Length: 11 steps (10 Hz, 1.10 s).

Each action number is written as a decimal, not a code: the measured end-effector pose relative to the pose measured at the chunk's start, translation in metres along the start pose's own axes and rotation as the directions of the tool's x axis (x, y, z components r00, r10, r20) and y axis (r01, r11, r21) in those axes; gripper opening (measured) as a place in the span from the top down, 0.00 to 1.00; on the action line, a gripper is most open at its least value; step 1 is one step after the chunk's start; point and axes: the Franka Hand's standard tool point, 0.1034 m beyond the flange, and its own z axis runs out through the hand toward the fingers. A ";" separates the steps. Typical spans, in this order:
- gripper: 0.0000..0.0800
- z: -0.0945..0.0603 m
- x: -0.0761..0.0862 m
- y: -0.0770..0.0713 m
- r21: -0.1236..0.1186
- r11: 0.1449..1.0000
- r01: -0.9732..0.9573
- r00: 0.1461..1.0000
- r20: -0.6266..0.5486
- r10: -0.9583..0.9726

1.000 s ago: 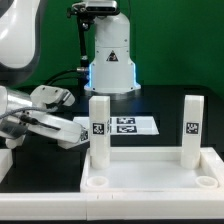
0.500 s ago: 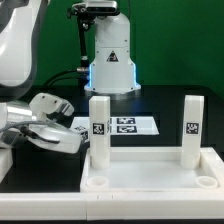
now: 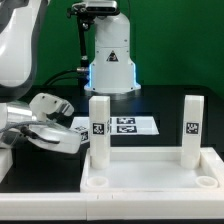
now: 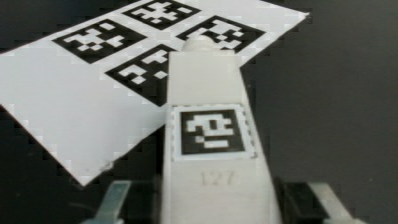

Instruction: Assemble desk

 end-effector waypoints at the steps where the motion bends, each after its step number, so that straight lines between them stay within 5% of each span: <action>1: 0.64 -0.010 -0.009 -0.006 0.002 0.999 0.037 0.999 -0.017 -0.037; 4: 0.64 -0.051 -0.029 -0.019 0.005 0.988 0.155 0.978 -0.140 -0.152; 7: 0.64 -0.053 -0.030 -0.024 0.002 0.988 0.154 0.928 -0.343 -0.144; 9: 0.64 -0.095 -0.057 -0.035 -0.004 0.970 0.242 0.877 -0.428 -0.221; 11: 0.64 -0.131 -0.077 -0.061 -0.061 0.948 0.313 0.777 -0.557 -0.293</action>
Offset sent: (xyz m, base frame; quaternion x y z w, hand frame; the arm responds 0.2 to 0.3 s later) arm 0.0332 -0.0199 0.0545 -0.0661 0.2326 -0.1861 0.9523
